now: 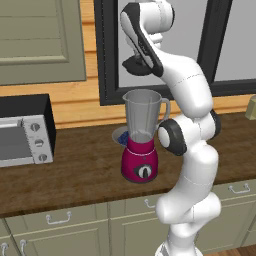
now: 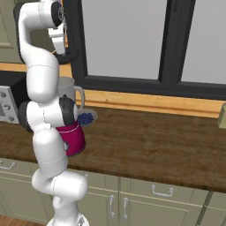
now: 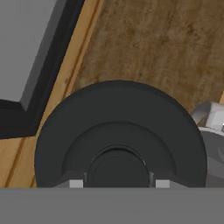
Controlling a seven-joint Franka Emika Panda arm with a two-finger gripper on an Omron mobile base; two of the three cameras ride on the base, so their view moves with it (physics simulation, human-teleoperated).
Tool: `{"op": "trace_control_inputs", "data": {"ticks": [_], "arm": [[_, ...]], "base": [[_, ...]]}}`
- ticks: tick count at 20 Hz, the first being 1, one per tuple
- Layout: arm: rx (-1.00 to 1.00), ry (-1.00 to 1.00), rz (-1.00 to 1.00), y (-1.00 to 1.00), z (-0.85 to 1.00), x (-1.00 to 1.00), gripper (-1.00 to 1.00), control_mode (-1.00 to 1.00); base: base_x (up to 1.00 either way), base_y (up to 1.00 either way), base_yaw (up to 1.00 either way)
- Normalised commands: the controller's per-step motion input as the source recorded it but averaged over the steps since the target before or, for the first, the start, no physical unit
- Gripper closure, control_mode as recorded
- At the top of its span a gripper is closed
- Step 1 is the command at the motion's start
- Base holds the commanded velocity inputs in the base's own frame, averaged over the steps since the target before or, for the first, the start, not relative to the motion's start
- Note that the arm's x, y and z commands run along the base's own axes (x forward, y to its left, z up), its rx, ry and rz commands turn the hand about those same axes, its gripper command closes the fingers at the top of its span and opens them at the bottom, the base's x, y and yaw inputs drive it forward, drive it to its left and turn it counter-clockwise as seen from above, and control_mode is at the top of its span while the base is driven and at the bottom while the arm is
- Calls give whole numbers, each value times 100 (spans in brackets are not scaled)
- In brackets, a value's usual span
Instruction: Close the lid blender by securely placing the lid on top.
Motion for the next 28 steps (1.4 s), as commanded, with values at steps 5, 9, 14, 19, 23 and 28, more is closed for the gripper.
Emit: {"op": "trace_control_inputs", "data": {"ticks": [5,9,14,19,23,28], "arm": [[0,0,19,-1,-22,0,100,-100],[0,0,18,0,-32,-9,100,-100],[0,0,18,0,-27,-14,100,-100],[0,0,16,-3,-50,-40,100,-100],[0,0,9,0,-43,-27,100,-100],[0,0,4,0,-34,-6,100,-100]], "base": [[0,0,0],[0,0,0],[0,0,0],[0,0,0],[0,0,0],[0,0,0]]}}
